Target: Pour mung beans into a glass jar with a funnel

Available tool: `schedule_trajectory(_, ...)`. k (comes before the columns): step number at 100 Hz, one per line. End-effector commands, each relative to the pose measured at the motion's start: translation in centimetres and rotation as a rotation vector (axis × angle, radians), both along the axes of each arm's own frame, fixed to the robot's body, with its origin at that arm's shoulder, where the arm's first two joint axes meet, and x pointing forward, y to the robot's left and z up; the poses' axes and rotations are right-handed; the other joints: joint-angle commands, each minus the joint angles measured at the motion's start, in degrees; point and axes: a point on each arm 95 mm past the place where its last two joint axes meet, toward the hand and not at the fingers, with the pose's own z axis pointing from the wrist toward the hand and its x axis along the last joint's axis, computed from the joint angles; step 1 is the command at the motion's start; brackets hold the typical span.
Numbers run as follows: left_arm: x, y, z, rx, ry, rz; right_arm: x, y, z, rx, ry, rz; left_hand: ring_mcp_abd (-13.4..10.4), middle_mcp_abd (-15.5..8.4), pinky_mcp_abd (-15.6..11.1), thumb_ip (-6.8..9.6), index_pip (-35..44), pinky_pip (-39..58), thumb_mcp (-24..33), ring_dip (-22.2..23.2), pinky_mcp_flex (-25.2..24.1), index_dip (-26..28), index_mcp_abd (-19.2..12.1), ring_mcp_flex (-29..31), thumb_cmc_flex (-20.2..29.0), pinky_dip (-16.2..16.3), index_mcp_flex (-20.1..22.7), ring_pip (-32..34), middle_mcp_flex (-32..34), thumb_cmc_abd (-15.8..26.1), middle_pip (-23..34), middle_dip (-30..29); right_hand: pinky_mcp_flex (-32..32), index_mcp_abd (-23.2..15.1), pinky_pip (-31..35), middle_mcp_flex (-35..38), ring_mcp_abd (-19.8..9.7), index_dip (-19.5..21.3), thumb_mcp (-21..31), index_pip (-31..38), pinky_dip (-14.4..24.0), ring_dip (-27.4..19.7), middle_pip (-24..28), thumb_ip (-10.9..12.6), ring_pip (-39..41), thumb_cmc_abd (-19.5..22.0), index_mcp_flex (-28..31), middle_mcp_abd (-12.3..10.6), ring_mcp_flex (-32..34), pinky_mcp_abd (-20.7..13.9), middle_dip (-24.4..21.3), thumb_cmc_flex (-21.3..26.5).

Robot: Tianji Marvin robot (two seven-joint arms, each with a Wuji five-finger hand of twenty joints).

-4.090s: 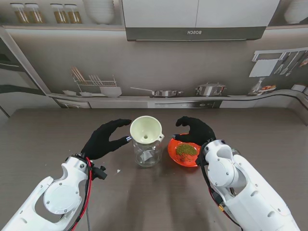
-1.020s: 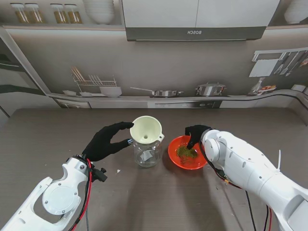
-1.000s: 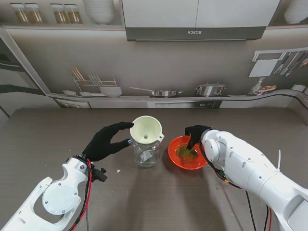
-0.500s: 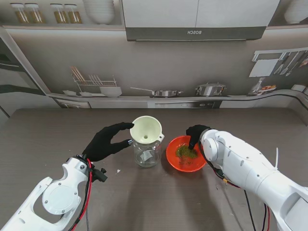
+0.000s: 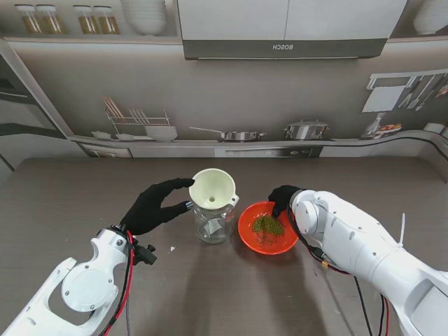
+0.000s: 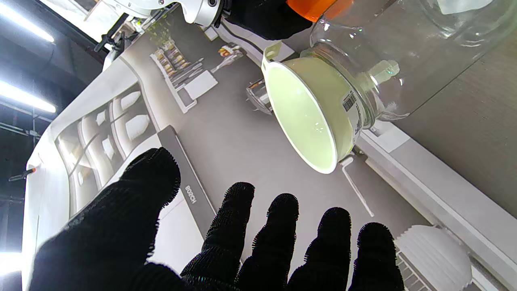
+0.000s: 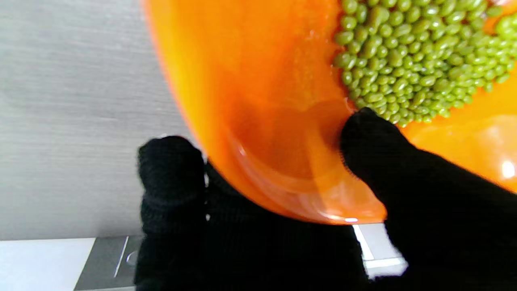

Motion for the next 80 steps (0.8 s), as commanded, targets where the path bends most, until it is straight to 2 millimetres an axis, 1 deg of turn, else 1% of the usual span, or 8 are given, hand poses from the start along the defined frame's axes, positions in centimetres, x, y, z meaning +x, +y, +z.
schedule_trajectory(1, -0.19, -0.39, 0.0, -0.004, 0.015, -0.015, -0.07, 0.36, 0.23, 0.008, 0.017, 0.01, 0.2, 0.1, -0.6, 1.09, 0.0, -1.4, -1.1, 0.8, 0.0, 0.2, 0.1, 1.8, 0.6, 0.1, 1.1, 0.9, 0.7, 2.1, -0.6, -0.3, 2.2, 1.3, 2.3, 3.2, -1.6, -0.2, 2.1, 0.7, 1.9, 1.8, 0.1, 0.8, 3.2, 1.7, -0.4, -0.6, 2.8, -2.3, 0.7, 1.6)
schedule_trajectory(11, -0.23, -0.4, 0.03, -0.008, 0.019, -0.015, -0.08, 0.22, 0.3, 0.017, 0.018, 0.006, 0.3, 0.3, -0.5, 1.16, 0.1, -1.3, -1.6, 0.9, 0.0, 0.2, 0.1, 2.0, 0.8, 0.2, 1.3, 0.9, 0.7, 2.3, -0.7, -0.3, 4.3, 0.8, 4.2, 4.7, -3.2, 1.4, 4.1, 1.8, 3.9, 4.3, 1.1, 0.2, 8.2, 1.1, -0.4, -1.0, 2.8, -3.9, 1.5, 1.2)
schedule_trajectory(17, -0.23, -0.39, 0.04, -0.01, 0.019, -0.014, -0.08, 0.1, 0.31, 0.018, 0.014, 0.01, 0.4, 0.2, -0.5, 1.2, 0.0, -1.3, -1.9, 1.0, 0.0, 0.1, 0.1, 2.1, 0.9, 0.2, 1.2, 1.0, 0.6, 2.6, -0.7, -0.3, 6.2, -0.6, 5.9, 6.3, -4.8, 2.3, 6.3, 2.3, 5.6, 6.2, 1.6, -0.3, 11.9, 0.2, -0.1, -2.0, 2.8, -5.5, 2.1, 0.2)
schedule_trajectory(27, -0.24, -0.41, 0.06, -0.018, 0.022, -0.012, -0.08, -0.02, 0.36, 0.027, 0.013, 0.01, 0.5, 0.3, -0.4, 1.26, 0.0, -1.3, -2.3, 1.1, 0.0, 0.1, 0.2, 2.2, 1.1, 0.2, 1.2, 1.0, 0.7, 3.1, -0.7, -0.3, 8.5, -1.5, 8.2, 8.7, -6.7, 3.9, 11.3, 3.1, 8.5, 9.4, 2.0, -2.1, 17.2, -2.3, 0.5, -2.9, 2.8, -7.1, 3.9, -1.6)
schedule_trajectory(33, -0.26, -0.41, 0.06, -0.023, 0.025, -0.011, -0.12, -0.09, 0.37, 0.038, 0.014, 0.001, 0.6, 0.5, -0.3, 1.27, 0.1, -1.3, -2.5, 1.1, -0.1, 0.1, 0.2, 2.2, 1.1, 0.2, 1.5, 1.0, 0.6, 3.4, -0.8, -0.3, 9.2, -1.5, 10.6, 9.7, -7.4, 4.8, 13.5, 3.8, 10.7, 11.5, 2.9, -3.2, 20.6, -3.1, 0.6, -2.9, 2.9, -7.7, 5.4, -2.1)
schedule_trajectory(42, -0.3, -0.45, 0.09, -0.032, 0.03, -0.01, -0.19, -0.18, 0.39, 0.062, 0.019, -0.022, 0.7, 0.6, -0.1, 1.3, 0.1, -1.3, -2.9, 1.2, -0.1, 0.1, 0.3, 2.4, 1.3, 0.3, 1.6, 1.0, 0.7, 3.9, -0.8, -0.3, 10.3, -1.5, 14.3, 11.3, -8.3, 5.8, 13.6, 4.4, 13.1, 14.1, 3.6, -3.5, 25.0, -2.5, 1.2, -2.6, 2.8, -8.9, 6.6, -2.0)
schedule_trajectory(49, -0.32, -0.46, 0.11, -0.036, 0.032, -0.009, -0.25, -0.26, 0.41, 0.083, 0.026, -0.043, 0.8, 0.7, -0.2, 1.32, -0.1, -1.3, -3.1, 1.2, -0.1, 0.0, 0.3, 2.4, 1.4, 0.3, 1.3, 1.0, 0.7, 4.2, -0.8, -0.4, 10.8, -1.7, 16.2, 12.2, -8.9, 6.4, 13.5, 4.8, 13.9, 15.4, 3.7, -3.7, 27.0, -2.0, 1.6, -2.7, 2.9, -9.6, 7.1, -2.0)
schedule_trajectory(80, -0.34, -0.39, 0.17, -0.046, 0.039, -0.002, -0.59, -0.5, 0.77, 0.186, 0.029, -0.135, 0.9, 0.9, 0.0, 1.42, 0.0, -1.3, -3.8, 1.4, -0.2, 0.0, 0.4, 2.5, 1.8, 0.4, 1.6, 0.9, 0.8, 4.9, -0.9, -0.4, 11.6, -0.8, 19.7, 13.2, -9.4, 7.7, 13.1, 5.1, 14.8, 17.5, 3.6, -3.8, 29.9, -1.4, 2.4, -1.4, 2.8, -10.1, 7.6, -0.3)
